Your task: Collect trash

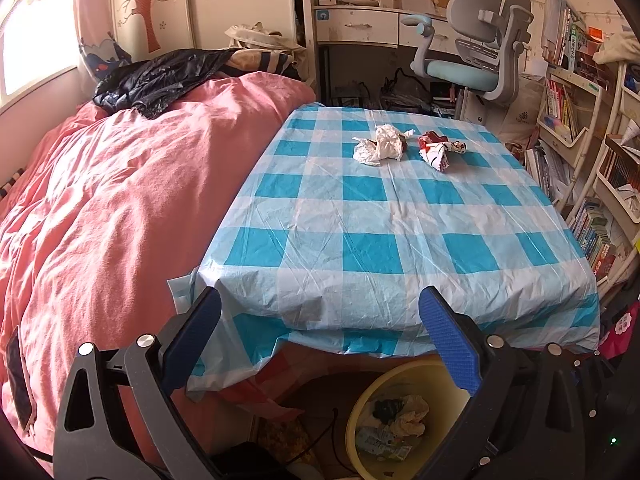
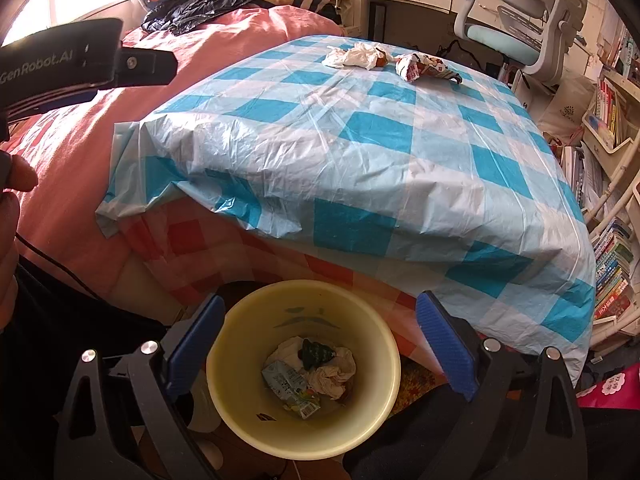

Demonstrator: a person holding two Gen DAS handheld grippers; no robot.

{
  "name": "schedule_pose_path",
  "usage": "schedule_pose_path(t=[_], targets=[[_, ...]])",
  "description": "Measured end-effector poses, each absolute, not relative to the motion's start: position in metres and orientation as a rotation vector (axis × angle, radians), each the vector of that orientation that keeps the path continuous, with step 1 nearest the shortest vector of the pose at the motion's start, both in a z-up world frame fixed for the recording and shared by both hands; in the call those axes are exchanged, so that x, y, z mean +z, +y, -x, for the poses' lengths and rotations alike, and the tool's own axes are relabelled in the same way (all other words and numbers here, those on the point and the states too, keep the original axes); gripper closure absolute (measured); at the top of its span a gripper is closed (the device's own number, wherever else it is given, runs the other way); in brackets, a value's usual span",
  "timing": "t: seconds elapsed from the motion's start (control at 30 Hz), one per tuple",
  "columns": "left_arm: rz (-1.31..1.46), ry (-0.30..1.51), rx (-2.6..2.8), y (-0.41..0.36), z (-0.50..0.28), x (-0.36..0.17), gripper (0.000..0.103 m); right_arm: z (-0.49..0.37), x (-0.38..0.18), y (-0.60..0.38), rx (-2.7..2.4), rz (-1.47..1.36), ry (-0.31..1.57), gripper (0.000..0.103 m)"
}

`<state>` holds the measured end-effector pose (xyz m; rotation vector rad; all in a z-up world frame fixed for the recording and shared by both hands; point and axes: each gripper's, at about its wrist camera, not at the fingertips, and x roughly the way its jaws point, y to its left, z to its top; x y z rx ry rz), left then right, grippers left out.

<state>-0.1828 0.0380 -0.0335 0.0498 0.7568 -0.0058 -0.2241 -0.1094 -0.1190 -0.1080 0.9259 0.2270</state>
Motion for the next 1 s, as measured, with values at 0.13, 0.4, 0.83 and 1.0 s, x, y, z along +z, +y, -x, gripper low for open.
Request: schedule_pose_path(t=[0.13,0.4,0.83,1.0], targets=[[-0.043,0.761,0.001,0.0392,0.1829,-0.0347,0.007,0.2240,-0.1190,-0.1095,0.227,0.107,0.926,0.011],[-0.039,0.760,0.003,0.0399,0.1832,-0.0343,0.007,0.2236,-0.1192,-0.1091,0.227,0.108,0.927,0.011],[-0.032,0.761,0.003,0.0412,0.1831,-0.0337,0.007,0.2237,-0.1213,-0.1077,0.229,0.113,0.928,0.011],[-0.032,0.760,0.003,0.0412,0.1832,-0.0337,0.007,0.2234,-0.1209,-0.1077,0.229,0.112,0.929,0.011]])
